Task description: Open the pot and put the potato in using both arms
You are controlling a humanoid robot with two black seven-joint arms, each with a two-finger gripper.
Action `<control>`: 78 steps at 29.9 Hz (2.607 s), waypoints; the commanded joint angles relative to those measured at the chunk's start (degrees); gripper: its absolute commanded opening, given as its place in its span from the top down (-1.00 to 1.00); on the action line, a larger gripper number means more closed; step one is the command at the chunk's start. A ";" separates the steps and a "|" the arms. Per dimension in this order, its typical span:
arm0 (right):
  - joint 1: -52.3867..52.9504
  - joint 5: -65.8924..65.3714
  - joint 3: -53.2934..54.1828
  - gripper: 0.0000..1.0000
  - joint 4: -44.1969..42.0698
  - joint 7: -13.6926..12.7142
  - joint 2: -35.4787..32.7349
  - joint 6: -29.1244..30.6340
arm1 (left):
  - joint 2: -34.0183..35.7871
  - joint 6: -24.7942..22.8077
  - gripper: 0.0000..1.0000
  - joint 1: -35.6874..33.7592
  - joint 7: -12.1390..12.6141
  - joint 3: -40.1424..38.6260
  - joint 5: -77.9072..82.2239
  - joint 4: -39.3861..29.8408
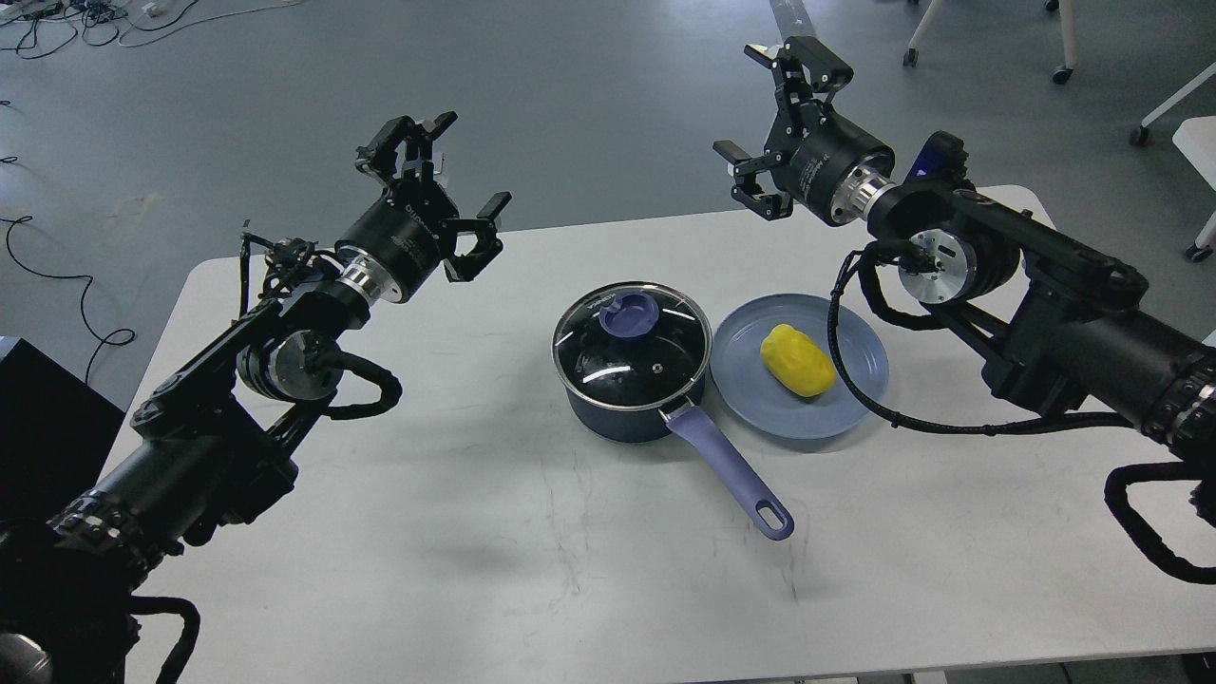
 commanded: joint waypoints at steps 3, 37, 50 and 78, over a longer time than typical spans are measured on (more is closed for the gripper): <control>-0.09 -0.03 -0.14 -1.00 0.08 -0.01 0.09 -0.09 | -0.10 0.08 -0.97 -0.17 0.27 0.18 0.08 0.00; -0.62 0.06 1.27 -1.00 0.00 0.00 -1.40 -0.36 | 5.61 15.36 -0.97 -5.36 -4.38 1.84 42.77 -10.18; -6.76 3.75 5.75 -1.00 -0.36 -0.27 -8.08 -0.01 | -2.38 41.74 -0.96 -5.01 -6.23 18.46 90.24 -17.41; -9.76 7.62 6.28 -1.00 -0.36 -0.27 -11.78 0.00 | -10.47 43.94 -0.96 -6.06 -8.87 30.50 102.65 3.69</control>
